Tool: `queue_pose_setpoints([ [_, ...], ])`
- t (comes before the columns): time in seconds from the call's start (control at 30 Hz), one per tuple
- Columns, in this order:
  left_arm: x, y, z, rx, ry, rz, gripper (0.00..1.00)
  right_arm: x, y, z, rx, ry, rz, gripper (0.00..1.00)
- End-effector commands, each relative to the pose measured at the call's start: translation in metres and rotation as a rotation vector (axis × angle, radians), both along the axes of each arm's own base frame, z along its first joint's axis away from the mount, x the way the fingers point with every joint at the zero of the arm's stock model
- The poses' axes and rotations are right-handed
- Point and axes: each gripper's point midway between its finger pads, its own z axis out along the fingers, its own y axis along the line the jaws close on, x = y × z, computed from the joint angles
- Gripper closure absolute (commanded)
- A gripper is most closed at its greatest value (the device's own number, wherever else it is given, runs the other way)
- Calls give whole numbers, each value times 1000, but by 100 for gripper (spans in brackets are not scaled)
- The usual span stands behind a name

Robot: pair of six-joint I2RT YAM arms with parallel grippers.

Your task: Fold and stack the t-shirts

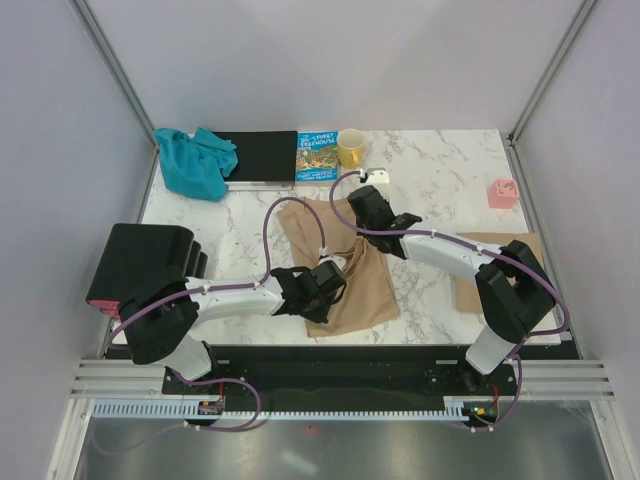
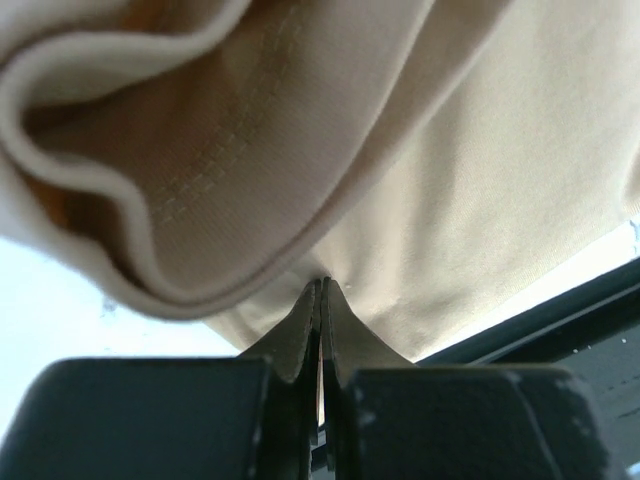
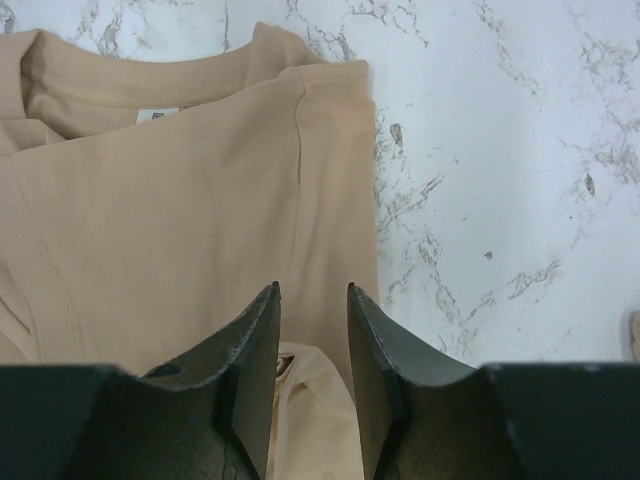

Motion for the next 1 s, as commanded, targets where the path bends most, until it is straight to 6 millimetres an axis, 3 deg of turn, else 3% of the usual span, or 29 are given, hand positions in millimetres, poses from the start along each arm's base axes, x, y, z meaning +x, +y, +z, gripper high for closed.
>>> queue_pose_setpoints([
  [0.0,26,-9,30,8,-114,11,98,2,10,10,62,-24,15,60],
  [0.13,41,-31,58,-36,-163,-8,94,-8,7,19,75,-16,36,62],
  [0.2,44,-35,62,-38,-172,-19,93,-21,9,30,112,-7,84,65],
  [0.23,47,-39,67,-49,-180,-21,93,-30,6,26,115,11,96,66],
  [0.3,51,-42,68,-43,-192,-20,93,-47,5,34,161,22,134,69],
  [0.37,54,-41,65,-24,-199,-22,93,-68,-5,19,157,74,136,71],
  [0.4,58,-40,58,-1,-196,-16,93,-75,-9,28,176,62,138,72],
  [0.47,60,-40,52,15,-193,-23,93,-93,-17,19,183,94,155,75],
  [0.5,61,-41,50,21,-191,-25,94,-99,-19,29,208,72,166,75],
  [0.57,62,-40,44,39,-184,-25,94,-114,-22,26,220,96,196,78],
  [0.6,65,-41,44,42,-192,-19,95,-119,-23,35,244,76,210,79],
  [0.77,76,-39,43,64,-217,8,96,-143,-14,21,274,152,303,85],
  [0.97,90,-34,50,55,-234,56,98,-150,-3,-12,235,212,333,89],
])
